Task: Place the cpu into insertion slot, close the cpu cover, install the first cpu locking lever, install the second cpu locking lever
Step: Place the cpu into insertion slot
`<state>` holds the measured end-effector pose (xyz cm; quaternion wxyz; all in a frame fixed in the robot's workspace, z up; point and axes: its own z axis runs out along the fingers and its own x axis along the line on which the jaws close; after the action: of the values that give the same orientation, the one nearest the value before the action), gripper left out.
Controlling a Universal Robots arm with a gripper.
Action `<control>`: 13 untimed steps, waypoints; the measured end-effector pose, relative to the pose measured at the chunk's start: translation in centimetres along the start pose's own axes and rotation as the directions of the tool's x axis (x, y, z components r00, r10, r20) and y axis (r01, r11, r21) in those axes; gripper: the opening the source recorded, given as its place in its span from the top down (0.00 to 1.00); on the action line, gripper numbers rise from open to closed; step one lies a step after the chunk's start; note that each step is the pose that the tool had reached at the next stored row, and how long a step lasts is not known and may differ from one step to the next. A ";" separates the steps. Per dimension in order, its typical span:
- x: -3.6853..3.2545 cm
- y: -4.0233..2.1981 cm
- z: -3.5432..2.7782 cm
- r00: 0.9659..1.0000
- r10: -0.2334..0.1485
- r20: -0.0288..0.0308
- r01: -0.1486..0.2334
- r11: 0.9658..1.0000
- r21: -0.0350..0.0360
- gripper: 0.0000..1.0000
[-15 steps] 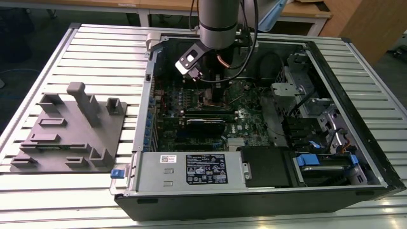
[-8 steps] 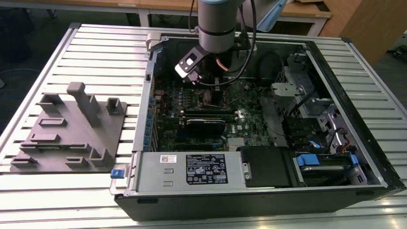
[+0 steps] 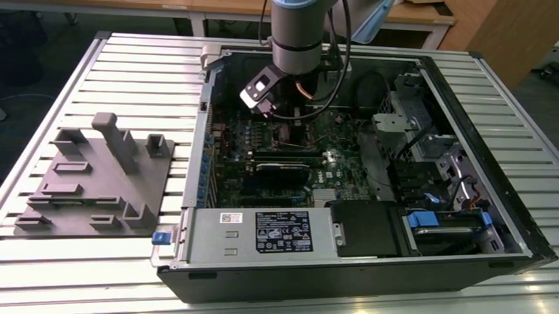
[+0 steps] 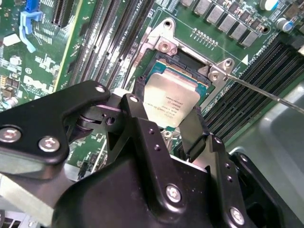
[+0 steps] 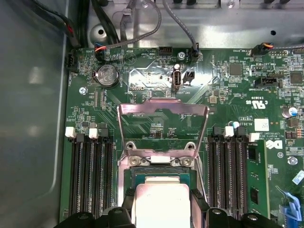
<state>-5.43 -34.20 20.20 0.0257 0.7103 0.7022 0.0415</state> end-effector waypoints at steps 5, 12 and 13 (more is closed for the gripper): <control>0.00 -0.03 0.37 1.000 0.001 -0.012 -0.001 1.000 0.000 0.46; 0.00 -0.07 0.72 1.000 0.003 -0.031 -0.003 1.000 0.000 0.46; -0.02 -0.08 0.74 1.000 0.003 -0.031 -0.003 1.000 0.000 0.46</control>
<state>-5.43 -34.20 19.46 0.0145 0.7106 0.7015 0.0525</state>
